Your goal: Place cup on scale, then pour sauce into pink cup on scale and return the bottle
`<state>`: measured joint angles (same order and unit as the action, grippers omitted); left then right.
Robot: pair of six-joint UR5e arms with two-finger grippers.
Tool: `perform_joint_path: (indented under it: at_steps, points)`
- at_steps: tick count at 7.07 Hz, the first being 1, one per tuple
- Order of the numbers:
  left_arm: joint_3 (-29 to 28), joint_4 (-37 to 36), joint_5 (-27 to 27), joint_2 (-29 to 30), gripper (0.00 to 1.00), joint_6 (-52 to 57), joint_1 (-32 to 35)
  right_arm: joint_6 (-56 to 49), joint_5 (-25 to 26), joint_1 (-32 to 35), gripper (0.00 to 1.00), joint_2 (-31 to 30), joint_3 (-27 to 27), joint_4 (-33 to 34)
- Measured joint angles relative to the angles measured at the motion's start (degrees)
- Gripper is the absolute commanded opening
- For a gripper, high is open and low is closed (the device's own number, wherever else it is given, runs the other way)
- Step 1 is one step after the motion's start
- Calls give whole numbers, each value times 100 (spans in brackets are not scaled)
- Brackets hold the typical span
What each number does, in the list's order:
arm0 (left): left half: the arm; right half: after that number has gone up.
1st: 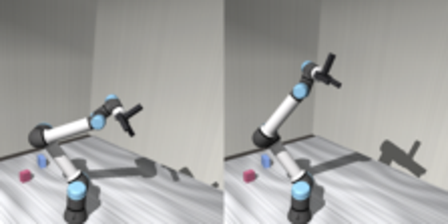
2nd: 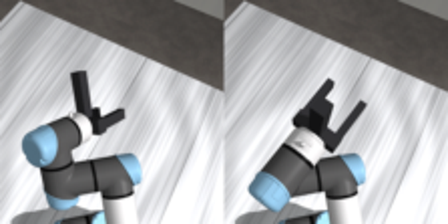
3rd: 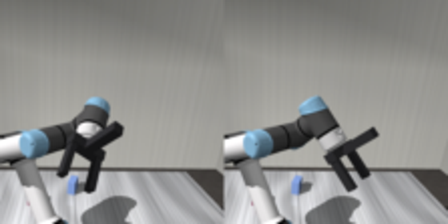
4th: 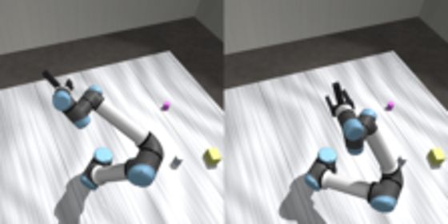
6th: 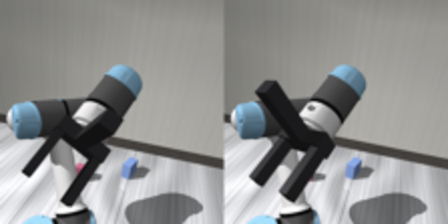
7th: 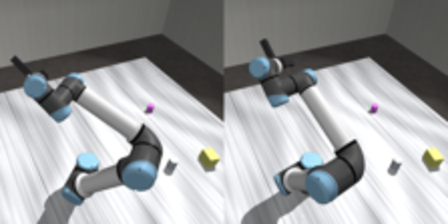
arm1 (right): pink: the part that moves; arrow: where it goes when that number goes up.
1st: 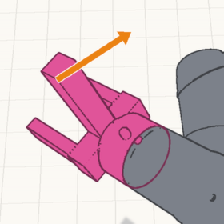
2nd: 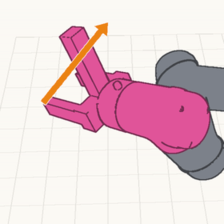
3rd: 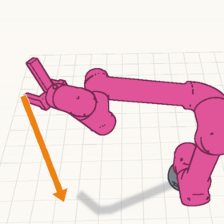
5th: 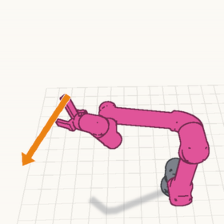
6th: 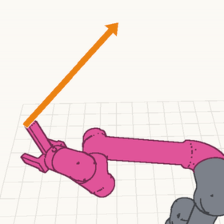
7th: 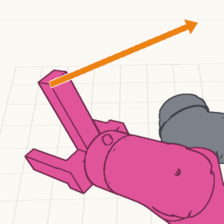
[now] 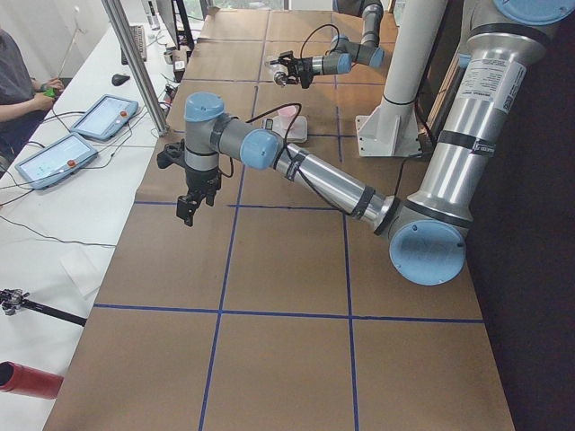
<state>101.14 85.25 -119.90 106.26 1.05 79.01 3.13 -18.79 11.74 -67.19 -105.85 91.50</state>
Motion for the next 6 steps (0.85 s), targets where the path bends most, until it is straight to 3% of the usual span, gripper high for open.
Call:
perform_joint_path:
  at_steps: [6]
  points:
    - [-204,201,-7,0,100,1,0,-2129,769,-6,0,206,174,69]
